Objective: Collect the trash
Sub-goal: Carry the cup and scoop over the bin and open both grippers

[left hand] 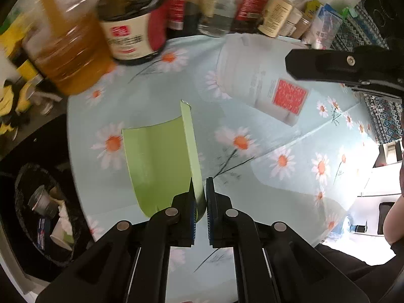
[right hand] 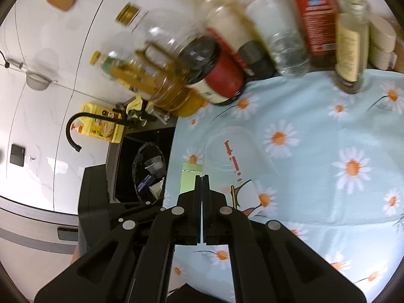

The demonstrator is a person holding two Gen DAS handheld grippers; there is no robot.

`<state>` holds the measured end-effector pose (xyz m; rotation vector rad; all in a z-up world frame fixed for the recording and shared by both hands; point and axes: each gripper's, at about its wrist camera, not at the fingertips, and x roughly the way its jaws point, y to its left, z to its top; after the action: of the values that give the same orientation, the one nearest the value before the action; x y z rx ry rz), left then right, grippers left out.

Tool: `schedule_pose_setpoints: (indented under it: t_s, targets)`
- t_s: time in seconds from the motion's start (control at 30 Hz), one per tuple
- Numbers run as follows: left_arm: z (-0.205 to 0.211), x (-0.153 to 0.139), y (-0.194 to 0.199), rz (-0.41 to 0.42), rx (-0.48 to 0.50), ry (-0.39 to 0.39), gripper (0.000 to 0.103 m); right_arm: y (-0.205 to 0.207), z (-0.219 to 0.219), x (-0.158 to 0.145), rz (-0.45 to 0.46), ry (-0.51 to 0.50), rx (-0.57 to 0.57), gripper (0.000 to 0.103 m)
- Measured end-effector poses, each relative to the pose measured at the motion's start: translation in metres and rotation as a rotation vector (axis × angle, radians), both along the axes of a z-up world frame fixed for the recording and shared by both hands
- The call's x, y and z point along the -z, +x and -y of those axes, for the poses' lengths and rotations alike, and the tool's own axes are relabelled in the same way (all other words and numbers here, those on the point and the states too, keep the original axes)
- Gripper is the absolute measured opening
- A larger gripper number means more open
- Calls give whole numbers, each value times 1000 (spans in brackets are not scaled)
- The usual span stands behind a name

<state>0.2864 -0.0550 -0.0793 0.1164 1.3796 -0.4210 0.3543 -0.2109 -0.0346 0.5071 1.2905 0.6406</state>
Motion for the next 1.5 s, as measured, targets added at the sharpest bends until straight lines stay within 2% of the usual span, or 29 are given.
schedule_pose_setpoints:
  t_s: [0.23,0.67,1.1,1.3,1.5]
  targets:
    - [-56,-7,-14,10,-28,-29,6,-10,-60,0,-8,-21,-28,1]
    - [-200,-6,-37,18,-133,-56,6,-10,-216,9,-46,-69,-141,1]
    - [-309,-12,-52,26,-210,-60,6,-29,-357,20,-75,-77,-255,1]
    - [-341,-4,-49,10,-239,-77,6,-23,-396,25,-89,-91,-284,1]
    - [-361,1,-34,1,-257,-99,6,-6,-414,28,-102,-101,-283,1]
